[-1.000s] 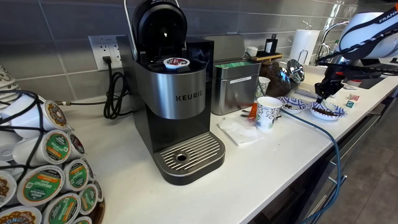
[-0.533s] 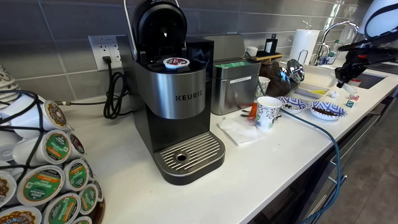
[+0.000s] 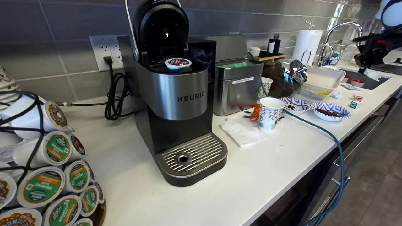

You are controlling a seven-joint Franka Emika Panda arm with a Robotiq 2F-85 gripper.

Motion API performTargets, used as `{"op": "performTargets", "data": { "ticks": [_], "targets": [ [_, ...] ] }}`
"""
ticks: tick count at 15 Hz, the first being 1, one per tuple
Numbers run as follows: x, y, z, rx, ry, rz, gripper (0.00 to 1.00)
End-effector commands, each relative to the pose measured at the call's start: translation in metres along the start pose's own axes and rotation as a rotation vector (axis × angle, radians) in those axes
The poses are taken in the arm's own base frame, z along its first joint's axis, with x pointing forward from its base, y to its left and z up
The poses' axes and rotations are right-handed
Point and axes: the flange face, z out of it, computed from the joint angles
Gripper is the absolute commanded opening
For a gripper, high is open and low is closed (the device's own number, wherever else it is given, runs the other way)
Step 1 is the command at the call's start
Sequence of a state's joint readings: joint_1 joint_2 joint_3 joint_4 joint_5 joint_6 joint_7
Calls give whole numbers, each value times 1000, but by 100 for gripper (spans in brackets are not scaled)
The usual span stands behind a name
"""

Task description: Take the spoon and knife from the bowl and put them into the take-away food container

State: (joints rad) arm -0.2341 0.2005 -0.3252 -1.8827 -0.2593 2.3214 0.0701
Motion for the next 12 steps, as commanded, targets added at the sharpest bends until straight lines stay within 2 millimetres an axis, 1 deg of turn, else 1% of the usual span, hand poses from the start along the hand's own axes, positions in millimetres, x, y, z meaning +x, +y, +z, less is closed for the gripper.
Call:
{"op": "performTargets", "data": {
  "ticks": [1,2,3,5,6,7,9,12],
  "targets": [
    [1,0,2,0,-4,-2,14],
    [12,-5,11,-15,18,-9,4],
    [28,-7,18,-42,76,-11,4],
    [64,-10,24,-59,196,-78,4],
    [77,-10,27,-75,230,-101,4],
    [89,-12,36,-66,248,-123,4],
    [109,-12,57,-69,239,-183,4],
    [128,-16,80,25,228,-283,4]
  ]
}}
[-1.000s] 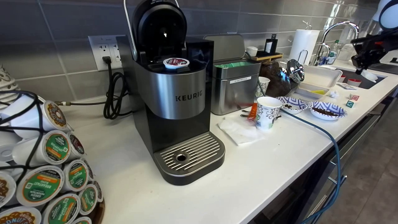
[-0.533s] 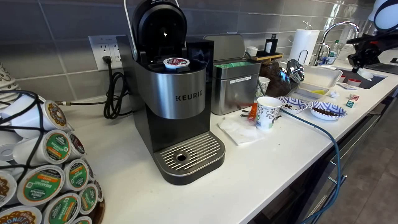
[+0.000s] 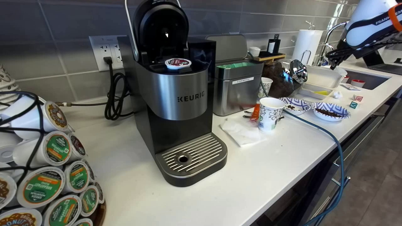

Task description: Take the spoon and knife from the bowl and put them into the take-away food container

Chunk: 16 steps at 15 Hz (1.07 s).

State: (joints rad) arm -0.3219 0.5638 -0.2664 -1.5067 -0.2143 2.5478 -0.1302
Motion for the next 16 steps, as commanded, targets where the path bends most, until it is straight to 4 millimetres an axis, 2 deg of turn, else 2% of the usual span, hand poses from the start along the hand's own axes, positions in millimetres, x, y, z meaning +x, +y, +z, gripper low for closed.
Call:
{"op": "performTargets", "data": {
  "ticks": [1,4,8,13,14,15,16],
  "targets": [
    [23,2,36,136,3,-108,4],
    [26,6,52,220,-65,-219,4],
    [25,2,59,377,-117,-294,4],
    [30,-7,77,470,-98,-266,4],
    [31,-6,81,468,-94,-255,26],
    [32,-4,86,460,-83,-241,40],
    [32,-3,89,454,-83,-235,45]
  ]
}}
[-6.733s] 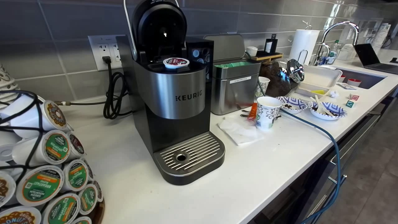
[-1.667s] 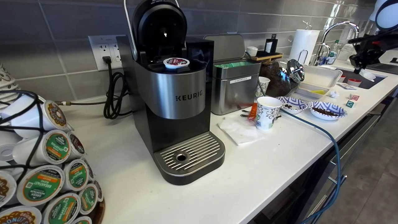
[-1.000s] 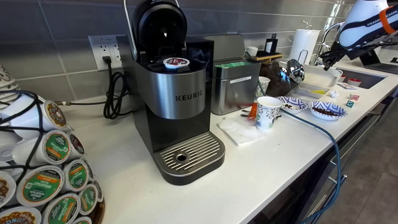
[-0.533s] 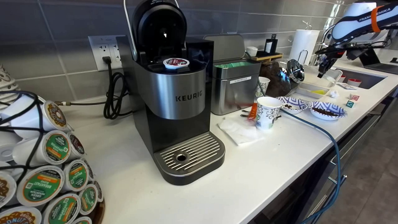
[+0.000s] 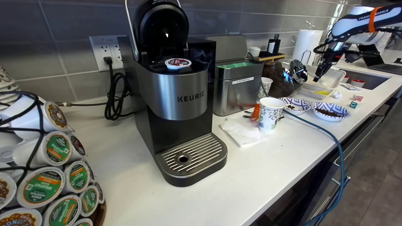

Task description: Take the spoon and knife from the bowl and put them into the take-away food container

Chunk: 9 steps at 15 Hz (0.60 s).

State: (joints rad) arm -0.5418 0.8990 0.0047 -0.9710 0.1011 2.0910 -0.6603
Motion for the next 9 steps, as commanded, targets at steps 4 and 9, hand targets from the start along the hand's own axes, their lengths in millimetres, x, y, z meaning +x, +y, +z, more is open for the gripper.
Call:
{"op": "performTargets", "data": {
  "ticks": [4,9],
  "targets": [
    [5,12,-13,7,37,45,76],
    [4,-16,-90,-48,60,83,100]
  ]
}}
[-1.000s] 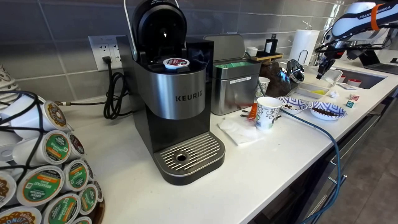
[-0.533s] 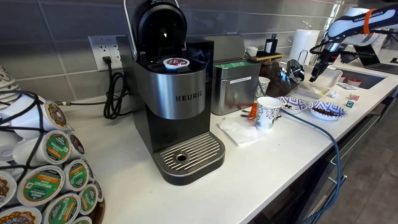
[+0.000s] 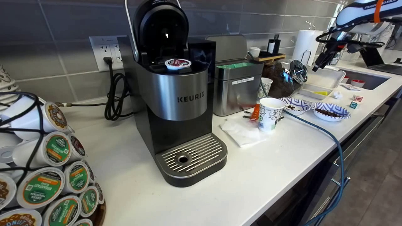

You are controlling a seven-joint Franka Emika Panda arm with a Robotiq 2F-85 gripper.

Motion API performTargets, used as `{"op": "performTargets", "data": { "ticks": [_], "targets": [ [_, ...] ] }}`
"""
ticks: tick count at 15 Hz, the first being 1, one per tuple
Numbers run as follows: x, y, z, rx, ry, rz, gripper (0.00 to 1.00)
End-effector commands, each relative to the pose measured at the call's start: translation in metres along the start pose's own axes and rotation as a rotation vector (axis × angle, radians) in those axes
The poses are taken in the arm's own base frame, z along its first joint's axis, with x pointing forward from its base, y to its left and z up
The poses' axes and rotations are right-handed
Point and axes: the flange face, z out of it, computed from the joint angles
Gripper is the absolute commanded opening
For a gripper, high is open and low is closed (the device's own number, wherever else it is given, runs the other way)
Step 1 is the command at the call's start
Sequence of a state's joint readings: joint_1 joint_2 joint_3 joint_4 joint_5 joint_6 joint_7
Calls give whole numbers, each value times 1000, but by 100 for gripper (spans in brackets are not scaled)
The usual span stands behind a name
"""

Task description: Take the spoon and knife from the bowl and put them into the take-away food container

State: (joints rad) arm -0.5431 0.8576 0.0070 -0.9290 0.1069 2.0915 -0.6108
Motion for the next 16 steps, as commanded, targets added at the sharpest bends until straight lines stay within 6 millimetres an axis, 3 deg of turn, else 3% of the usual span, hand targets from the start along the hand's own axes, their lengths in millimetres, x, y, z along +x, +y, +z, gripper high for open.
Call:
{"op": "performTargets", "data": {
  "ticks": [1,6,10,14,15,16],
  "targets": [
    [-11,-23,-50,-4,-12,56,100],
    [-40,-42,-73,32,-47,324,100],
    [-56,-45,-84,43,132,470,100],
    [-89,-41,-81,3,314,627,100],
    [-60,-34,-80,2,273,546,100],
    [-69,-33,-78,-4,297,576,100]
  ]
}}
